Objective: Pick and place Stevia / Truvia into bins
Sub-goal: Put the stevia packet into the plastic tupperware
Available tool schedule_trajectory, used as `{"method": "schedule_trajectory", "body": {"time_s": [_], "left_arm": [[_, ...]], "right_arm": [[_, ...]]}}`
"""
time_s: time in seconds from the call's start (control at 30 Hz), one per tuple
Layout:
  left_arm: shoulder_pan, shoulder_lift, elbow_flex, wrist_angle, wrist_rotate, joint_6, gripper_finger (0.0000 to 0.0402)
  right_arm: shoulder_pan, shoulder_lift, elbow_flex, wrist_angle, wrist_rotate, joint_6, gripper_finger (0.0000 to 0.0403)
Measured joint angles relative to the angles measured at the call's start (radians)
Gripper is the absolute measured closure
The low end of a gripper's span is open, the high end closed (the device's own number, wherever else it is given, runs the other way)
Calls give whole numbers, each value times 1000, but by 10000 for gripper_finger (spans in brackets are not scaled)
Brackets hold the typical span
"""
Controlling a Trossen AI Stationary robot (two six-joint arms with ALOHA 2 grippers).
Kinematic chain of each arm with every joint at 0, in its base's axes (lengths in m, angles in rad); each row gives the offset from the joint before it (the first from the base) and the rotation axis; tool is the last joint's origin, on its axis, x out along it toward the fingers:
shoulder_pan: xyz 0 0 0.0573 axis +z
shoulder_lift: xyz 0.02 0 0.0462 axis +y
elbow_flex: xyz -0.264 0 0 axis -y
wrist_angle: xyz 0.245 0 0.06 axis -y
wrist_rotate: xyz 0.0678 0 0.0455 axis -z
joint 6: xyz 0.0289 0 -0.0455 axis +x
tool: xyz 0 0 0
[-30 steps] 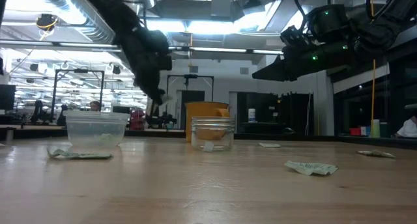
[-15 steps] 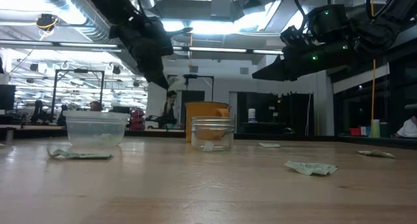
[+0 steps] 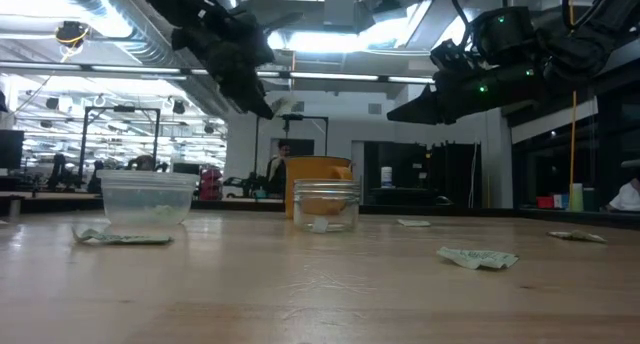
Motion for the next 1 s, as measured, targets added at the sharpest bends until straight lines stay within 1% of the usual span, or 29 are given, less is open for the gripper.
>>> {"method": "schedule_trajectory", "body": {"time_s": [0.13, 0.33, 0.47, 0.57, 0.63, 0.8, 1.0], "left_arm": [[-17, -55, 0, 0, -2, -32, 400], [-53, -165, 1, -16, -3, -42, 400], [-87, -205, 0, -69, -4, -76, 400], [-116, -238, -42, -74, -13, -114, 400], [-140, -262, -81, -71, -52, -151, 400], [-221, -333, -160, -70, -232, -298, 400], [-360, -417, -221, -59, -320, -426, 400]], "right_arm": [[2, 0, 0, 0, 0, 0, 377], [2, 0, 0, 1, 0, 0, 377], [6, 0, 0, 1, 0, 0, 377], [7, 0, 0, 1, 0, 0, 377], [7, 0, 0, 1, 0, 1, 377], [7, 0, 0, 1, -1, 29, 377], [11, 0, 0, 1, -1, 31, 377]]}}
